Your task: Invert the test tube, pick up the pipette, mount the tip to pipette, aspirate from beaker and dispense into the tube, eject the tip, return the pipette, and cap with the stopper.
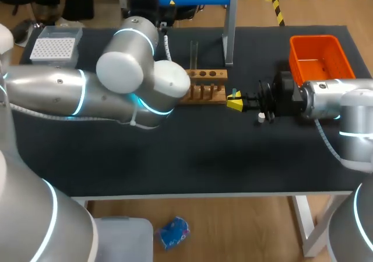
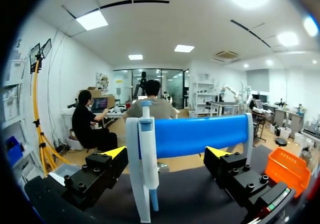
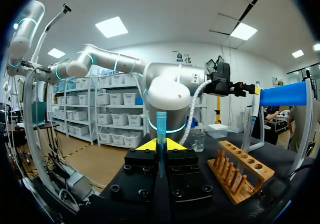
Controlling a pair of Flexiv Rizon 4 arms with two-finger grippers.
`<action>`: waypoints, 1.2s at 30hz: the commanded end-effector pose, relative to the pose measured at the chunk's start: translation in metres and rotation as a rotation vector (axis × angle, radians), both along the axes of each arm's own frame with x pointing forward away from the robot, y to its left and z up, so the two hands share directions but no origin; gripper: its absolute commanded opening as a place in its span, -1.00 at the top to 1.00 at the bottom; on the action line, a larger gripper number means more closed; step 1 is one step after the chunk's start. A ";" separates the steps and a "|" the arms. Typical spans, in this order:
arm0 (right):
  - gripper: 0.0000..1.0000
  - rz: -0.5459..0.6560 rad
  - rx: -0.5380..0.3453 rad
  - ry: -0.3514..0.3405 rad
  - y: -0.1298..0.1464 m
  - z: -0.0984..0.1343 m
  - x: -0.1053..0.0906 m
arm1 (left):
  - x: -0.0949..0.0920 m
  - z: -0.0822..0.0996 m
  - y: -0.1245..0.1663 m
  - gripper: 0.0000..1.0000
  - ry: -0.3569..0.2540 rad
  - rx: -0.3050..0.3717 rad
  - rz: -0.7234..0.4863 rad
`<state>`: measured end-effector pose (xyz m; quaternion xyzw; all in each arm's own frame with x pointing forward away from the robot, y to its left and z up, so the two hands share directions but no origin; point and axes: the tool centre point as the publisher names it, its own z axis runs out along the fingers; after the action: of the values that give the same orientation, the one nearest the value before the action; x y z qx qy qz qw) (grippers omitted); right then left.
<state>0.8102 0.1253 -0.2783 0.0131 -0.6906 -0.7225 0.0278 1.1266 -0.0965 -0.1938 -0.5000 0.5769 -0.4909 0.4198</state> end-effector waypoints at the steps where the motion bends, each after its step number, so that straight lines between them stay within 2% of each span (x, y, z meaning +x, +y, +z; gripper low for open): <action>1: 1.00 -0.001 0.000 -0.001 0.000 0.000 -0.001 | 0.010 -0.006 -0.008 -1.00 -0.014 0.018 0.148; 20: 1.00 -0.001 0.000 -0.001 0.000 0.000 -0.001 | 0.037 -0.010 -0.008 -1.00 -0.011 0.020 0.205; 36: 1.00 -0.001 0.000 -0.001 0.000 0.000 -0.001 | 0.051 -0.014 -0.005 -1.00 0.000 0.029 0.221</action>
<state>0.8102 0.1254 -0.2783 0.0131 -0.6906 -0.7225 0.0278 1.1730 -0.0970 -0.2038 -0.5406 0.5433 -0.4501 0.4583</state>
